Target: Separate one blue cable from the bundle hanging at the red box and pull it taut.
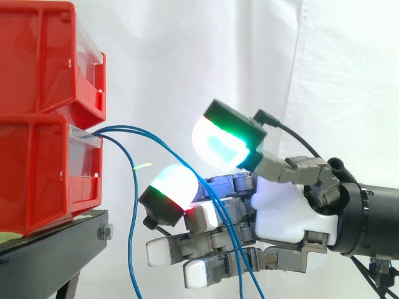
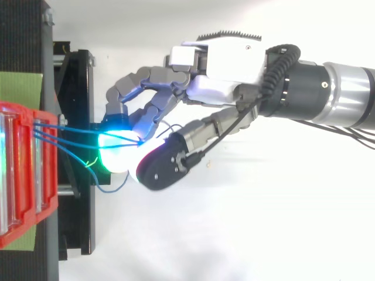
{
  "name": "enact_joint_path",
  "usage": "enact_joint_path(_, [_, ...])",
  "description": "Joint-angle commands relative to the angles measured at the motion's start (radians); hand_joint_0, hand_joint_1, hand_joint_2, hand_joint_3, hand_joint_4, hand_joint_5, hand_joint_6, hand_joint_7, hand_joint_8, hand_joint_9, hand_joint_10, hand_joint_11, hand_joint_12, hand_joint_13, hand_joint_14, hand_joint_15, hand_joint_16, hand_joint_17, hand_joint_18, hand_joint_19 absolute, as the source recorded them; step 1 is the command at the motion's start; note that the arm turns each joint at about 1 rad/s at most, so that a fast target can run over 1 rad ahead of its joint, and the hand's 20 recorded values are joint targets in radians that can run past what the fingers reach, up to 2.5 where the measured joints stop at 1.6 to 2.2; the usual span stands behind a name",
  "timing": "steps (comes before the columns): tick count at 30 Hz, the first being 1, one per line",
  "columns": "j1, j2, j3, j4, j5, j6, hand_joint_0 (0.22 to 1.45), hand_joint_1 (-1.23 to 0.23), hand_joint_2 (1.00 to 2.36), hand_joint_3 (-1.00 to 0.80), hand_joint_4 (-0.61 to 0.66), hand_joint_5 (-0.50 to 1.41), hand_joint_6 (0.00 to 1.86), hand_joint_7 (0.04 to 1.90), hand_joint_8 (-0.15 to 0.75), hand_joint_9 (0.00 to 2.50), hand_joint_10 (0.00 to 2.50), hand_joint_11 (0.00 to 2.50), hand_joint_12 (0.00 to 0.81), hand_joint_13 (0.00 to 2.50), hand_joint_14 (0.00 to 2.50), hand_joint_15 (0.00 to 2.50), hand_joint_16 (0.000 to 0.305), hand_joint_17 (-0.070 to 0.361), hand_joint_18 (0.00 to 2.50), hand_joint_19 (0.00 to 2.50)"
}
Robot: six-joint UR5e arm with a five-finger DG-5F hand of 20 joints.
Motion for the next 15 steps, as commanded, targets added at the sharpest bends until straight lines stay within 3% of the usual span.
enact_joint_path(1, [0.001,0.000,0.001,0.000,0.000,-0.002,0.54,-0.51,1.00,-0.50,0.25,-0.18,0.91,1.21,0.441,1.02,0.02,0.84,0.347,0.81,0.01,0.38,0.044,0.098,0.94,0.39])
enact_joint_path(4, [0.001,-0.001,0.000,-0.002,0.000,-0.008,0.62,-0.40,1.00,-0.50,0.23,-0.17,0.90,1.26,0.431,1.06,0.02,0.84,0.335,0.81,0.01,0.38,0.042,0.095,0.94,0.42])
enact_joint_path(6, [0.002,0.000,0.000,-0.002,0.000,-0.011,0.63,-0.45,1.01,-0.39,0.22,-0.16,0.89,1.30,0.429,1.07,0.02,0.85,0.336,0.82,0.01,0.40,0.042,0.094,0.94,0.44])
enact_joint_path(8, [0.002,0.000,0.001,0.000,0.000,-0.023,0.61,-0.57,1.02,-0.18,0.25,-0.16,0.90,1.35,0.449,1.08,0.02,0.86,0.345,0.82,0.02,0.40,0.043,0.098,0.96,0.44])
enact_joint_path(10, [0.002,0.000,0.001,0.003,0.001,-0.028,0.61,-0.64,1.02,-0.10,0.26,-0.16,0.90,1.36,0.462,1.08,0.02,0.88,0.353,0.83,0.01,0.40,0.045,0.100,0.97,0.43])
enact_joint_path(15, [0.004,-0.001,0.001,0.003,0.003,-0.032,0.64,-0.74,1.03,-0.03,0.14,-0.17,0.92,1.36,0.441,1.04,0.02,0.94,0.365,0.82,0.02,0.43,0.046,0.103,0.96,0.44])
